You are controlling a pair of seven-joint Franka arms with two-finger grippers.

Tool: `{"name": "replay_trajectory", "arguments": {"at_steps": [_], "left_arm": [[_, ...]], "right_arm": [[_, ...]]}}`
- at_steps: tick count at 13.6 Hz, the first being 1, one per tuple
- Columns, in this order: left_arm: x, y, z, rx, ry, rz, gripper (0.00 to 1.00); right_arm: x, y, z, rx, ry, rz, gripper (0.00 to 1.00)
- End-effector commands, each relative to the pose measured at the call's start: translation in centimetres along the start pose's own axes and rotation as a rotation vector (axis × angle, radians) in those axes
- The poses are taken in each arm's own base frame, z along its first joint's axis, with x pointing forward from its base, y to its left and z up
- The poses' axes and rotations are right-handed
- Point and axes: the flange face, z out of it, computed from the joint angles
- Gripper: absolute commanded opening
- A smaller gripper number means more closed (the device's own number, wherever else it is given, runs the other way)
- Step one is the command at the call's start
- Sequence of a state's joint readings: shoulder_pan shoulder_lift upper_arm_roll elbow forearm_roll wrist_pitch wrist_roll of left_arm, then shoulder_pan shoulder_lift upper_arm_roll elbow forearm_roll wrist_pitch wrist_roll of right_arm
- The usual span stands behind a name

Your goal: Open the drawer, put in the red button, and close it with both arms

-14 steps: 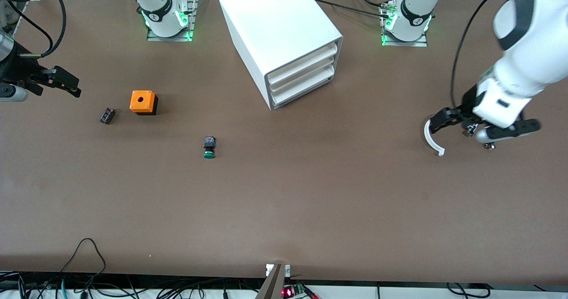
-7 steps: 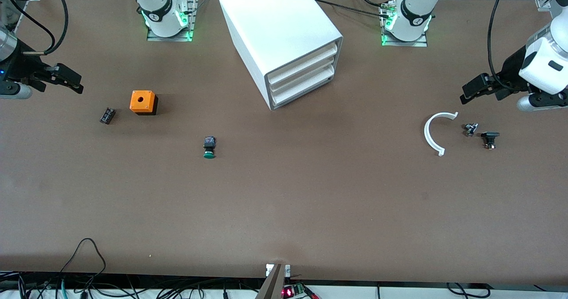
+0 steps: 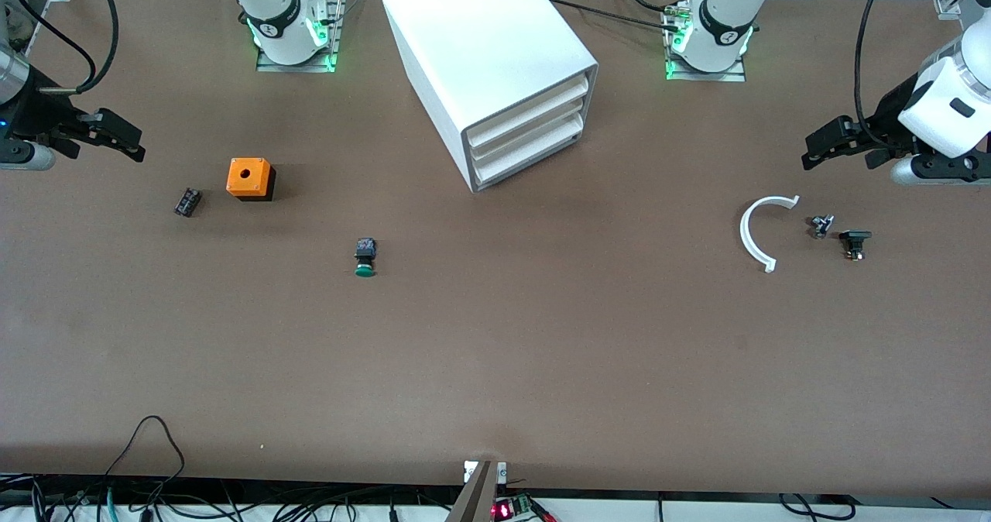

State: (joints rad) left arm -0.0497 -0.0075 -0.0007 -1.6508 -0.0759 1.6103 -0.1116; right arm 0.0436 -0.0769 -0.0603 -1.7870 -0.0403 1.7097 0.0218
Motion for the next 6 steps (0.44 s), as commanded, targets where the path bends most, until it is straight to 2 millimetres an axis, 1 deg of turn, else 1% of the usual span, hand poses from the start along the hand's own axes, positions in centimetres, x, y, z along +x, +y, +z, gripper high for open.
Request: {"name": "replay_trajectory", "arguments": {"at_steps": [1, 6], "left_arm": [[0.15, -0.59, -0.23, 0.014, -0.011, 0.016, 1.00], [0.15, -0.58, -0.41, 0.013, -0.005, 0.016, 1.00]], "right_arm": [[-1.06, 0.12, -0.28, 0.015, 0.006, 0.005, 1.00], [-1.12, 0.13, -0.30, 0.015, 0.001, 0.005, 1.00]]}}
